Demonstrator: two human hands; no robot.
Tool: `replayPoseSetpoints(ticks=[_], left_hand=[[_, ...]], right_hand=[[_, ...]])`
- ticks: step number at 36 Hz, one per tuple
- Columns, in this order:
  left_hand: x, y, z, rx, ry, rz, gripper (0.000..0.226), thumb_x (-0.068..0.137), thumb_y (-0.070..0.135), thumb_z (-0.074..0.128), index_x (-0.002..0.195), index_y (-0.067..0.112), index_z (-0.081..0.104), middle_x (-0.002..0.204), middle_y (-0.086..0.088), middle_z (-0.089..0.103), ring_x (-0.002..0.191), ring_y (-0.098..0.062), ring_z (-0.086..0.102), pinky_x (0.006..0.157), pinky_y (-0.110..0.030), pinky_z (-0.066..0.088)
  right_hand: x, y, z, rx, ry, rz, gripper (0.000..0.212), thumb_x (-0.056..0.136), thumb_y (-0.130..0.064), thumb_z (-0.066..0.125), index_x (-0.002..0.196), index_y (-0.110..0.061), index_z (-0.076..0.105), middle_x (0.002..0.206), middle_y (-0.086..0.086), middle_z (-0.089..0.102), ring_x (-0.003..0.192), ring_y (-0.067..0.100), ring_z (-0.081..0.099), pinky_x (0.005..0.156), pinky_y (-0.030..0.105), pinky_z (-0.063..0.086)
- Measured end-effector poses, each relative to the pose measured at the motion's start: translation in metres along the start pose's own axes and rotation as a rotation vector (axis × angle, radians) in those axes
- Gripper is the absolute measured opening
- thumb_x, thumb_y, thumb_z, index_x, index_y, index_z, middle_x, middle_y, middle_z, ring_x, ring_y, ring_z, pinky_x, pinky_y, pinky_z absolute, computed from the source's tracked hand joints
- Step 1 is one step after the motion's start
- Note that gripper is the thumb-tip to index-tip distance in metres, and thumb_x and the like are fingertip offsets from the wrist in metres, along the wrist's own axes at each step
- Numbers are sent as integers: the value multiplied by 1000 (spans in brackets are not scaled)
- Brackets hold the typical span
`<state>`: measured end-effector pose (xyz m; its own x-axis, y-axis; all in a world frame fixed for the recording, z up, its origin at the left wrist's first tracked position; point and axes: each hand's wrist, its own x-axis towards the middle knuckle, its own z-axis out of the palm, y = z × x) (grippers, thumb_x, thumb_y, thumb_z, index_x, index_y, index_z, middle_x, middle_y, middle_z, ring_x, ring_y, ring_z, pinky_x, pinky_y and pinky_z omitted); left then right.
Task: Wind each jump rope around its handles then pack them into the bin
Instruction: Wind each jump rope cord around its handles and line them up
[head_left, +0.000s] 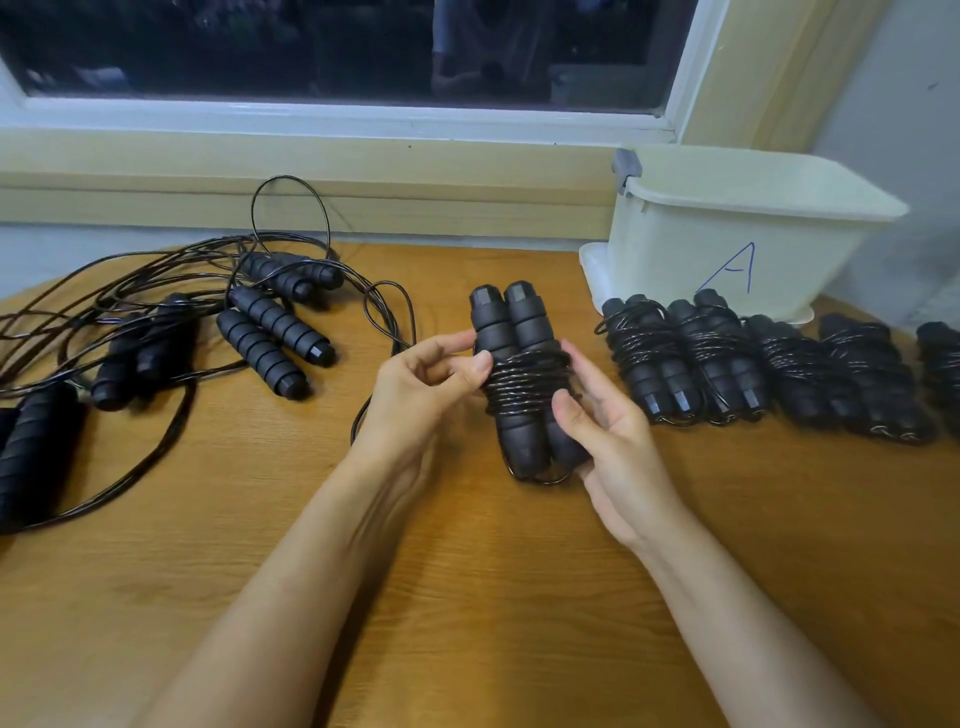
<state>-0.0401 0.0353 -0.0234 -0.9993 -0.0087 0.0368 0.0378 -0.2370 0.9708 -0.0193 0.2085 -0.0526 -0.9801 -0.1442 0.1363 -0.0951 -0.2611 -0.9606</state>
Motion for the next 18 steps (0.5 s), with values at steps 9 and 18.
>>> replayPoseSetpoints(ticks=[9,18], left_hand=[[-2,-3,2,21,35,-13,38,76,20,73,111,14,61,72,3,72,71,-6,69,75,-18,50],[-6,-9,9,81,61,87,44,66,27,77,105,16,62,71,3,72,77,-12,71,76,-21,54]], right_hand=[[1,10,4,-308,205,-296,47,93,-18,65,134,-37,54,140,-15,50,132,3,47,108,23,40],[2,21,6,-827,264,-504,45,99,-22,51,143,-17,50,144,1,52,132,15,48,108,12,30]])
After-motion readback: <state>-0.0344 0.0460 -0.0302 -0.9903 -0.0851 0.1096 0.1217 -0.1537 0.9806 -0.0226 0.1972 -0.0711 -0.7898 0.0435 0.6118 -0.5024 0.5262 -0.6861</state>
